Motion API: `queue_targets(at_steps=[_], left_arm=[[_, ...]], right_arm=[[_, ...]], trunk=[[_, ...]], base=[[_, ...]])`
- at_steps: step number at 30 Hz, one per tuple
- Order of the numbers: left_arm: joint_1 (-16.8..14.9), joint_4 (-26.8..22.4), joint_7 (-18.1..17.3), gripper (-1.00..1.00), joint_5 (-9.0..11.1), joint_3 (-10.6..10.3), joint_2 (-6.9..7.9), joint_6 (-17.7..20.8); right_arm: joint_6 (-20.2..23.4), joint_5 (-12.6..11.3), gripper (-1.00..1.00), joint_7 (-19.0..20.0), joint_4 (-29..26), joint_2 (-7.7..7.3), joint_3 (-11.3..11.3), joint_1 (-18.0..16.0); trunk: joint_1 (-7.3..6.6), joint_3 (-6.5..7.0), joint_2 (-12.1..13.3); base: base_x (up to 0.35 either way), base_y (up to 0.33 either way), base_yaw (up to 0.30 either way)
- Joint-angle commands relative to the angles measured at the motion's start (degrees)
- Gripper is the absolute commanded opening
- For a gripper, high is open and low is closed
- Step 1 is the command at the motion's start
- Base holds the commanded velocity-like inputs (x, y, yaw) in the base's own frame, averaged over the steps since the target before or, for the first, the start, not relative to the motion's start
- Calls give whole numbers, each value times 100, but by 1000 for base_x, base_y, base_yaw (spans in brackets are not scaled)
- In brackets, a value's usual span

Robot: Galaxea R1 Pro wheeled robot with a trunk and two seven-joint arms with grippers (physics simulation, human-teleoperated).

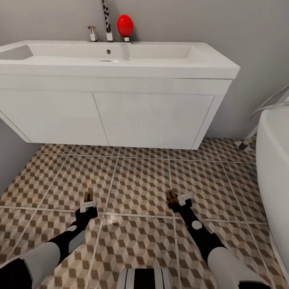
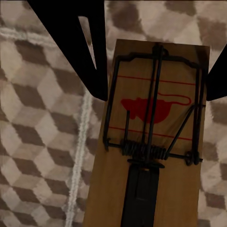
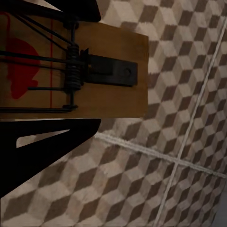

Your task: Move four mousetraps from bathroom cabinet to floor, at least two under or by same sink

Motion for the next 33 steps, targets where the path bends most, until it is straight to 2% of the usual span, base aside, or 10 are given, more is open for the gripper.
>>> queue_targets(at_steps=[1, 19, 33], left_arm=[[-2, -12, 52, -100, 15, -50, 3, -13], [-2, -8, 52, -100, 15, -44, 5, -13], [-2, -12, 60, -100, 15, -35, -9, 79]], right_arm=[[-20, 11, -100, 28, 2, 4, -27, -3], [-31, 11, -100, 37, -120, 4, -27, -2], [22, 19, -100, 56, -148, 9, -28, -24]], trunk=[[1, -36, -3], [47, -595, -27], [47, -659, -27]], base=[[0, 0, 0], [0, 0, 0], [0, 0, 0]])
